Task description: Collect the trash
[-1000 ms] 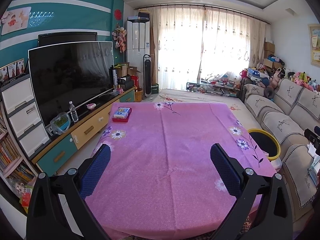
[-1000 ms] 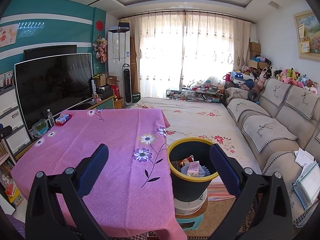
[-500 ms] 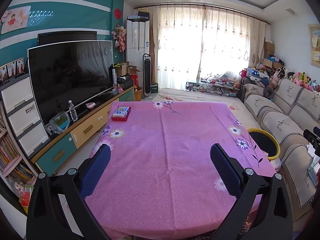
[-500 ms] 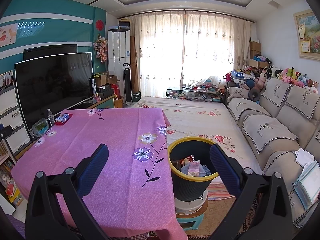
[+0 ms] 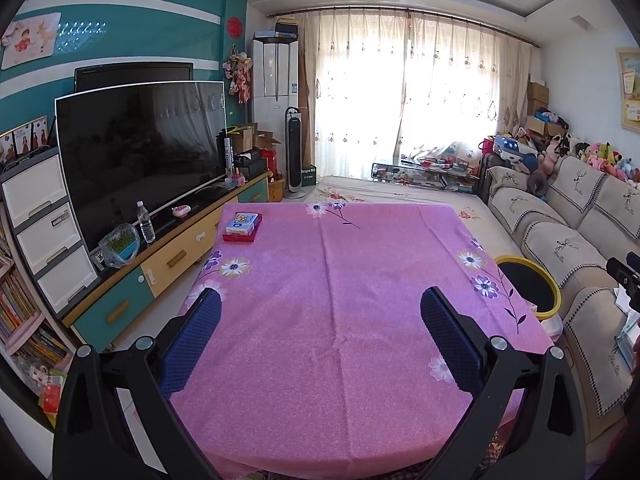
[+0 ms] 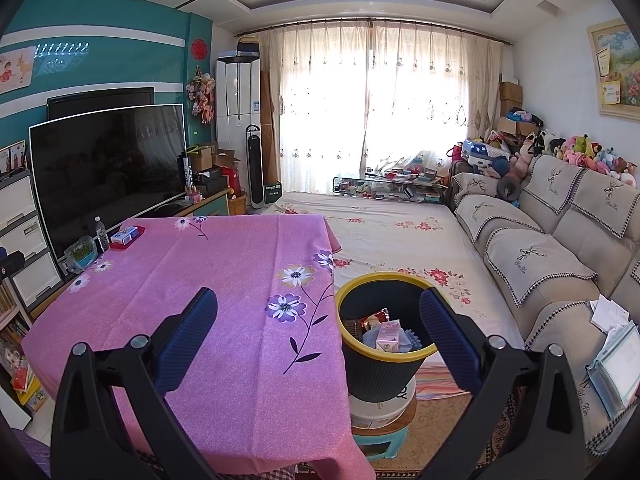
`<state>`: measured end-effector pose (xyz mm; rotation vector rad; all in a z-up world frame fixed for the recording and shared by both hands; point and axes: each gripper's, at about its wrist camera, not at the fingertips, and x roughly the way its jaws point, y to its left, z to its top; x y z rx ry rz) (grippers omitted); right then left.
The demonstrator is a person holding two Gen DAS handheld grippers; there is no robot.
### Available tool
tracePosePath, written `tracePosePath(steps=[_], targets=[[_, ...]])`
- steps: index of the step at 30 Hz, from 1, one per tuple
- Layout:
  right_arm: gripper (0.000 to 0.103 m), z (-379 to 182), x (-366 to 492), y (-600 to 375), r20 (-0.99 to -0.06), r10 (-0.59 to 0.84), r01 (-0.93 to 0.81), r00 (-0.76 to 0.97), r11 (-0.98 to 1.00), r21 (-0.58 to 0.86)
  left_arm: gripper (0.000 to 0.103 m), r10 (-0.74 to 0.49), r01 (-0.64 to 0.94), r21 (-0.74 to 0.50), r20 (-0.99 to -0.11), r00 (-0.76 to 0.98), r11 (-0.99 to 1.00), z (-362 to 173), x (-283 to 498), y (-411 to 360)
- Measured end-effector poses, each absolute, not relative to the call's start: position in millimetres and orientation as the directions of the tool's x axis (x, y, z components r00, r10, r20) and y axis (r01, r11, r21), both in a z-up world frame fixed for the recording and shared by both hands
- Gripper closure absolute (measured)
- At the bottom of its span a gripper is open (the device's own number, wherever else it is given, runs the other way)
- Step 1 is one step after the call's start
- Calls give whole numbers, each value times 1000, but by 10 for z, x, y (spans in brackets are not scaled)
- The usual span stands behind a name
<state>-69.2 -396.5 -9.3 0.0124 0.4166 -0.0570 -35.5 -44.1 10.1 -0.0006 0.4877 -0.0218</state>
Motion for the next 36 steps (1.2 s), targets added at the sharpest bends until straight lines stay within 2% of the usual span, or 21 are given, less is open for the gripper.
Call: tracePosePath(steps=[26, 36], targets=[[7, -159, -642, -3945, -413, -51, 58, 909, 998, 3, 5, -55, 53, -19, -502, 863, 998, 16, -233, -481], [7, -176, -614, -3921, -417, -45, 51, 908, 999, 3, 5, -108, 115, -9, -437, 893, 993, 101, -247, -569]])
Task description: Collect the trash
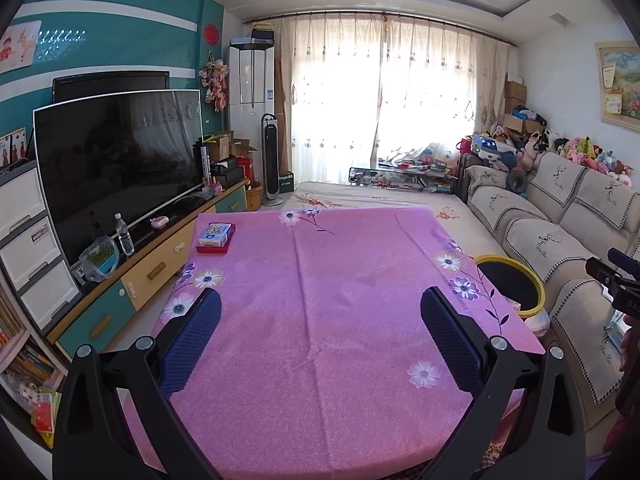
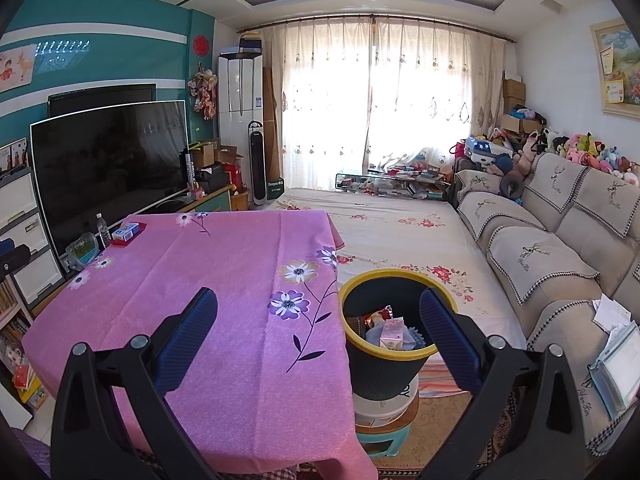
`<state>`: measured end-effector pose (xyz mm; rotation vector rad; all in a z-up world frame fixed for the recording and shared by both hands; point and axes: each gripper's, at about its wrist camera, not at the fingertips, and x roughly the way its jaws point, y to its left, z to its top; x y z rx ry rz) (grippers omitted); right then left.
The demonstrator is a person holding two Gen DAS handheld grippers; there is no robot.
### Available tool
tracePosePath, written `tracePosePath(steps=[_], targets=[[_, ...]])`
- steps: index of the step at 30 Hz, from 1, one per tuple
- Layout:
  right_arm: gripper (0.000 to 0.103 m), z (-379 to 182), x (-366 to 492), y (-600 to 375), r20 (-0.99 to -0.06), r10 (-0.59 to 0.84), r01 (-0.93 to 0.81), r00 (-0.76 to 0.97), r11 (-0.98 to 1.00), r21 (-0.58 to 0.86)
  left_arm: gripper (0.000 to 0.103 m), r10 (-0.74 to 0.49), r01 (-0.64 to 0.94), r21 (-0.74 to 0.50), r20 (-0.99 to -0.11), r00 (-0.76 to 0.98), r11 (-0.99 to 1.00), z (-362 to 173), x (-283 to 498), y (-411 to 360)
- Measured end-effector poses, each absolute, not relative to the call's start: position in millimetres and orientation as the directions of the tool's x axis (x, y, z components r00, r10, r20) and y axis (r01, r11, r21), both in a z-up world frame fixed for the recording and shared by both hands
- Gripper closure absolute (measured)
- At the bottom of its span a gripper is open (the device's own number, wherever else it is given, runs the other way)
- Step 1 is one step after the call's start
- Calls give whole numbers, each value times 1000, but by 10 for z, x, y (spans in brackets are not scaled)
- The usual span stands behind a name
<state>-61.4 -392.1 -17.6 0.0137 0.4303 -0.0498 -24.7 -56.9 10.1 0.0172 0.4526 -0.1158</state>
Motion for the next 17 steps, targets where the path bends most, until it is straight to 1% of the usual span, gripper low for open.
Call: tracePosePath(steps=[2, 5, 11, 14, 17], targets=[[7, -178, -612, -3916, -417, -45, 51, 908, 999, 4, 6, -117, 127, -2, -407, 906, 992, 131, -281, -578], [7, -179, -611, -3916, -418, -46, 52, 907, 999, 4, 6, -98, 115, 18, -393, 914, 993, 171, -286, -579], [7, -168, -604, -3924, -420, -41, 49, 906, 999, 8, 5, -78, 80, -13, -438, 896, 997, 177, -192, -498], [7, -176, -570, -3920, -425, -37, 46, 904, 999, 9, 5, -100, 90, -43, -461, 882, 995, 147, -127, -467], [7, -193, -511, -3905, -433, -31, 40, 901, 999, 11, 5, -91, 85, -34, -478, 873, 996, 83, 13, -450]])
